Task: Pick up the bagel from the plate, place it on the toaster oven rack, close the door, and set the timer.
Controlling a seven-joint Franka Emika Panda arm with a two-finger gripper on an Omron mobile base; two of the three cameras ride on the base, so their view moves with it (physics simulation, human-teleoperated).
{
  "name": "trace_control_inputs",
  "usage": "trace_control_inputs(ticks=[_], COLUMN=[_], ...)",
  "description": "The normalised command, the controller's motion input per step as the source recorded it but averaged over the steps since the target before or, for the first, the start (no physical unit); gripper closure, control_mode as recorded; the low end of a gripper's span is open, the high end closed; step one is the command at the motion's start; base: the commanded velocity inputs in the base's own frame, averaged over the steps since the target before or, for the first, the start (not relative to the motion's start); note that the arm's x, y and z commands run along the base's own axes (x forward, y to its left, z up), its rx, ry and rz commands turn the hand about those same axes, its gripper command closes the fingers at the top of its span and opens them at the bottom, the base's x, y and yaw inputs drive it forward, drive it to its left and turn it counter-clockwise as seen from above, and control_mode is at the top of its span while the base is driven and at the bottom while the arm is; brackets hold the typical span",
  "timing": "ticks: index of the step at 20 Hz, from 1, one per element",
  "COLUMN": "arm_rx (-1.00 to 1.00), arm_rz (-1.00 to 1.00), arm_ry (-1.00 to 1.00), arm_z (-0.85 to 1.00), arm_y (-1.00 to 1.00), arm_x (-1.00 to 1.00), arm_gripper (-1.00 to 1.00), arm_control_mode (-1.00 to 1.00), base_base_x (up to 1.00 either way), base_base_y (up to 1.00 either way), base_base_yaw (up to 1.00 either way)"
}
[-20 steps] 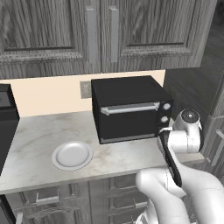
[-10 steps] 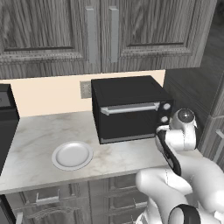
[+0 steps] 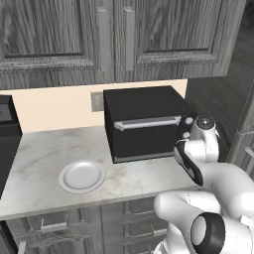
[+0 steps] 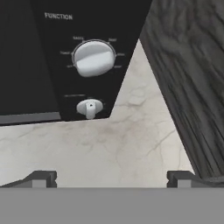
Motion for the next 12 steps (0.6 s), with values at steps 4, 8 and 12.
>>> trace_control_inputs(ticks=[4, 8, 12], arm_rx=[0.0, 0.0, 0.0], arm_rz=[0.0, 0.0, 0.0], arm_ry=[0.11, 0.01, -0.19], arm_z=[-0.12, -0.25, -0.09], arm_y=[0.0, 0.0, 0.0], arm_x=[0.0, -0.04, 0.0], arm_gripper=[-1.0, -1.0, -1.0], arm_control_mode=[-1.0, -1.0, -1.0], base_base_x=[0.0, 0.0, 0.0], base_base_y=[0.0, 0.0, 0.0], base_base_yaw=[0.0, 0.0, 0.0])
